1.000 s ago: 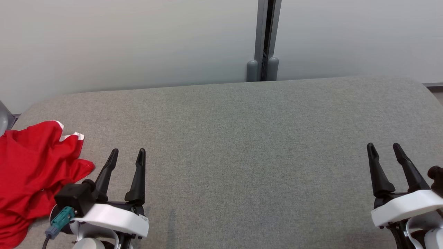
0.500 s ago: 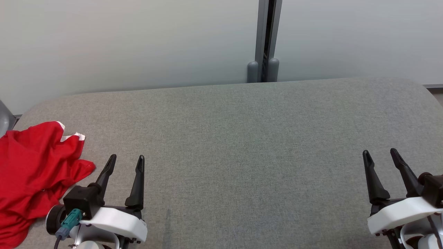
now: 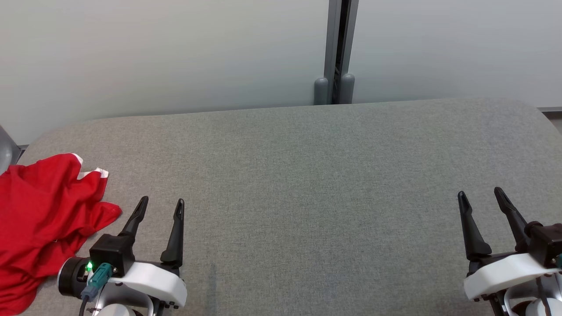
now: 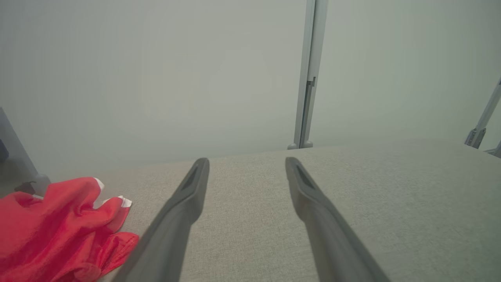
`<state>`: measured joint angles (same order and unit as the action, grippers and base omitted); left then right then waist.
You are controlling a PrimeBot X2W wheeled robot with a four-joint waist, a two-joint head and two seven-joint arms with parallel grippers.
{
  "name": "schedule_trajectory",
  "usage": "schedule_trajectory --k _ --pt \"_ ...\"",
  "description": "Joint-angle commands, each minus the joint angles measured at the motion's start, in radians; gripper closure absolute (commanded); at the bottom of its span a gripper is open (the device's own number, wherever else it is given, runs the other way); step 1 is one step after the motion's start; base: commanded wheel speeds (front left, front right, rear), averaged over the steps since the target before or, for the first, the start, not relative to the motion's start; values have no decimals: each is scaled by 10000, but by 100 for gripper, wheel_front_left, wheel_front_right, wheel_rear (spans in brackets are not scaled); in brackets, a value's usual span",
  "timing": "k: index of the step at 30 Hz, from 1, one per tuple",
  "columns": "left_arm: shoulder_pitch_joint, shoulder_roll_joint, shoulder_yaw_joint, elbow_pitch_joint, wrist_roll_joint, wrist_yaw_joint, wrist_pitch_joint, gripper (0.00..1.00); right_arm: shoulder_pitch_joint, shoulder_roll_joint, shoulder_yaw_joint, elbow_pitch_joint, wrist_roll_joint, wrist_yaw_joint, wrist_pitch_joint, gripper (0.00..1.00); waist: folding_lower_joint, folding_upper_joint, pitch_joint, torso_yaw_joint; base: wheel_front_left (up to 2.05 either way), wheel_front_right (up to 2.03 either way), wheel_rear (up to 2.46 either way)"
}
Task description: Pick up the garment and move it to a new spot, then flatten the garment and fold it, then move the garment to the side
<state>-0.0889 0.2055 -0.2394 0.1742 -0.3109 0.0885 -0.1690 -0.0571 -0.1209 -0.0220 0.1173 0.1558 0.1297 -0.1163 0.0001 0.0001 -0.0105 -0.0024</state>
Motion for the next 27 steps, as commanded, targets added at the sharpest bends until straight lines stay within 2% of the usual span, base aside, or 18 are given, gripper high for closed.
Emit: schedule_trajectory --k 1,10,27 --pt "-199 63 19 43 166 70 -65 0 32 -9 9 -27 -195 17 -140 0 -1 -1 -7 3 0 0 0" --pt "-298 -37 89 214 359 160 -99 0 103 209 -193 27 -139 15 -402 0 -1 -1 -33 54 0 0 0" --pt "-282 31 85 303 63 187 -177 0 127 435 -345 98 188 10 -342 0 -1 -1 -9 30 0 0 0"
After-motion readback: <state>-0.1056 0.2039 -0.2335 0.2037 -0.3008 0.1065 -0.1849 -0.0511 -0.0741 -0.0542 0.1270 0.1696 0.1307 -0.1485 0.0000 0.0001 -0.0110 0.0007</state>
